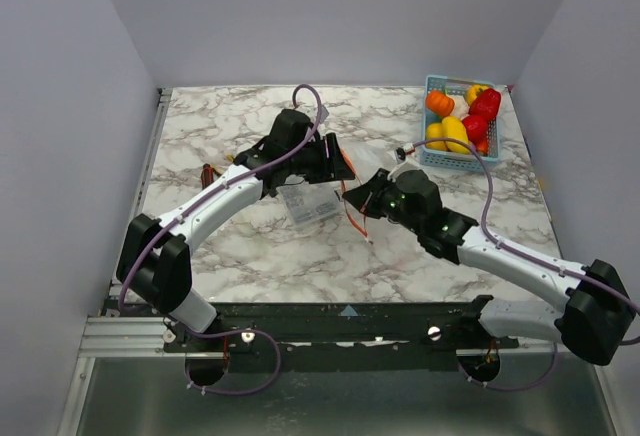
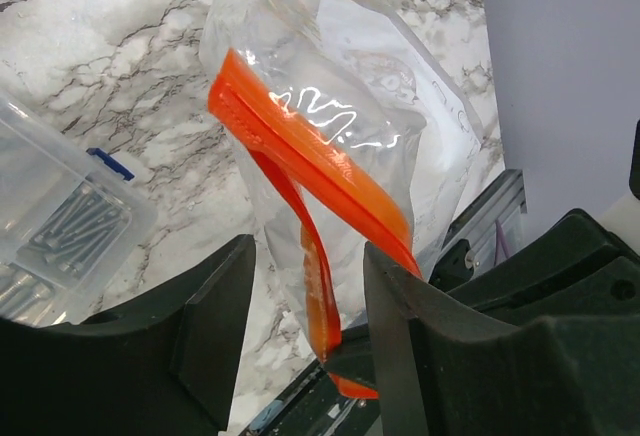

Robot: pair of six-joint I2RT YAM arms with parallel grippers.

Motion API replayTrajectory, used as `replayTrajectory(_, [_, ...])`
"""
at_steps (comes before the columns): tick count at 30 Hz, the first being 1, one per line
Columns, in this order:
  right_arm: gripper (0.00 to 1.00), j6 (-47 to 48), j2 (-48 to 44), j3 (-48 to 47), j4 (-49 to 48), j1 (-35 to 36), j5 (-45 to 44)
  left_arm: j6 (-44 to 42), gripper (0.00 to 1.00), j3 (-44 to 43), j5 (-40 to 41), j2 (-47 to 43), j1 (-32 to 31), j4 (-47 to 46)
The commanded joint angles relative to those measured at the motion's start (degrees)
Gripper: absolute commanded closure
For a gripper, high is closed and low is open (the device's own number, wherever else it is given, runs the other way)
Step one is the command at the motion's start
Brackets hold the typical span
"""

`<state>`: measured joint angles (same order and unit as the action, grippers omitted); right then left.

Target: Place the food in the zip-top bag and seal the zipper

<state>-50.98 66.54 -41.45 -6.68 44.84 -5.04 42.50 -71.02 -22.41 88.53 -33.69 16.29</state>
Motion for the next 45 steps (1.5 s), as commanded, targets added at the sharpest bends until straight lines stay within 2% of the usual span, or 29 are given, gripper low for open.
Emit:
replayTrajectory(1, [0.99,-0.08,1.56,-2.53,-1.91,2.27,-5.41,-0.6,0.54,-2.17,0.8,0.52,0.4,0.93])
replayTrajectory(6, [0.99,2.53,2.28,-4.07,0.46,3.33,-6.43,-2.73,0.73,-3.01,0.49,0.53,0.42,2.32])
replayTrajectory(10, [0.99,4.76,3.49,-6.29,4.16,3.37,-5.53,-4.7,0.81,-2.94,1.89,-0.4,0.4,2.78])
replayTrajectory(15, [0.94,8.49,6.77,-11.51,10.77,3.63,-2.85,-7.62,0.9,-3.85,2.31,-0.54,0.42,3.74])
replayTrajectory(17, [0.9,10.11,7.66,-13.27,13.5,4.01,-3.65,-8.19,0.92,-4.1,2.01,-0.5,0.41,3.9])
replayTrajectory(22, [0.69,11.9,7.6,-16.0,17.29,4.46,-5.78,-9.18,1.0,-4.56,2.51,-0.4,0.38,4.85])
replayTrajectory(28, [0.45,14.48,6.5,-22.13,23.8,4.49,-4.75,-9.38,1.0,-5.26,1.5,-0.28,0.42,5.34])
replayTrajectory(30, [0.44,15.57,5.24,-24.44,24.61,4.47,-3.24,-9.19,1.0,-5.13,0.4,-0.27,0.38,5.11])
replayTrajectory(34, [0.38,17.28,2.97,-27.69,28.32,4.5,-6.23,-9.45,1.0,-5.13,0.53,-0.29,0.42,5.13])
replayTrajectory(37, [0.37,16.72,3.98,-29.89,33.18,4.47,-11.09,-9.29,1.0,-5.35,-0.37,-0.26,0.41,5.2])
replayTrajectory(40, [0.37,15.29,6.77,-31.39,34.57,6.04,-11.27,-9.03,1.0,-4.9,-0.95,-0.78,0.42,4.69])
replayTrajectory(43, [0.36,15.37,8.97,-33.95,38.17,11.1,-23.94,-9.02,1.0,-4.79,-0.78,-0.9,0.46,4.54])
replayTrajectory(45, [0.36,15.26,10.31,-35.74,41.15,12.15,-29.04,-8.72,1.0,-4.91,-1.78,-0.96,0.49,4.47])
